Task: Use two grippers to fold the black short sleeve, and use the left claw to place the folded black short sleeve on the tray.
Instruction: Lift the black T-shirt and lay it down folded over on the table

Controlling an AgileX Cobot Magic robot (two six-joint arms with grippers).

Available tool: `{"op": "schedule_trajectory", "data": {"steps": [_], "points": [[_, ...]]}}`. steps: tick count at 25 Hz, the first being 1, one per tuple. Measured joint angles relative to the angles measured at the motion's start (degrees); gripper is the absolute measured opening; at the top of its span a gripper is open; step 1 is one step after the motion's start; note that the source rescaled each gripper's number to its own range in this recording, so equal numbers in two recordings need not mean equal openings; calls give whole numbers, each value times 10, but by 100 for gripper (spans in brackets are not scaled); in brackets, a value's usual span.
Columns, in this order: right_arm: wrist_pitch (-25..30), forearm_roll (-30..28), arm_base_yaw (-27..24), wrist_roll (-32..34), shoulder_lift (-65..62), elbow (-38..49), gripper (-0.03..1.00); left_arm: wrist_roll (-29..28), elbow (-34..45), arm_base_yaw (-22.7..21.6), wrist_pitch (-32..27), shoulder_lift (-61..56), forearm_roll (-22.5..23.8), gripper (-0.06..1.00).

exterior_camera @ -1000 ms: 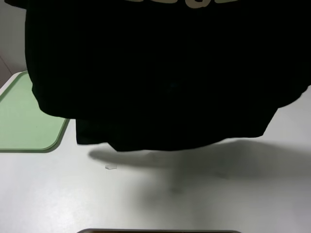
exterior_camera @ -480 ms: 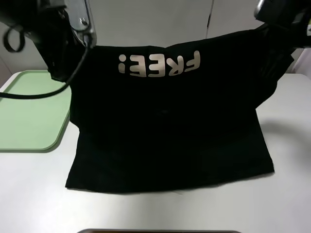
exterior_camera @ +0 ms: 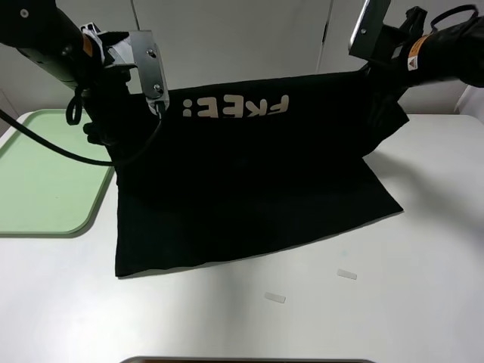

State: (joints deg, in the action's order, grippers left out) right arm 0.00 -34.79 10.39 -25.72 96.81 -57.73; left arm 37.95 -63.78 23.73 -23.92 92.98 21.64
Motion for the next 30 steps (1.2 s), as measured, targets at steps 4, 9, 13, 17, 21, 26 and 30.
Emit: {"op": "schedule_trajectory", "data": {"steps": [4, 9, 13, 17, 21, 26, 30], "points": [[13, 0, 0, -18, 35, 0, 0, 41, 0, 0, -19, 0, 1, 0], [52, 0, 0, -31, 53, 0, 0, 141, 0, 1, -94, 0, -57, 0], [77, 0, 1, -37, 55, 0, 0, 240, 0, 1, -155, 0, -156, 0], [118, 0, 3, -48, 56, 0, 0, 311, 0, 1, -192, 0, -242, 0], [139, 6, 3, -50, 57, 0, 0, 326, 0, 1, -215, 0, -265, 0], [147, 44, 3, -50, 57, 0, 0, 327, -1, 1, -249, 0, -266, 0], [171, 71, 4, -50, 57, 0, 2, 327, -1, 1, -286, 0, -264, 7]]}}
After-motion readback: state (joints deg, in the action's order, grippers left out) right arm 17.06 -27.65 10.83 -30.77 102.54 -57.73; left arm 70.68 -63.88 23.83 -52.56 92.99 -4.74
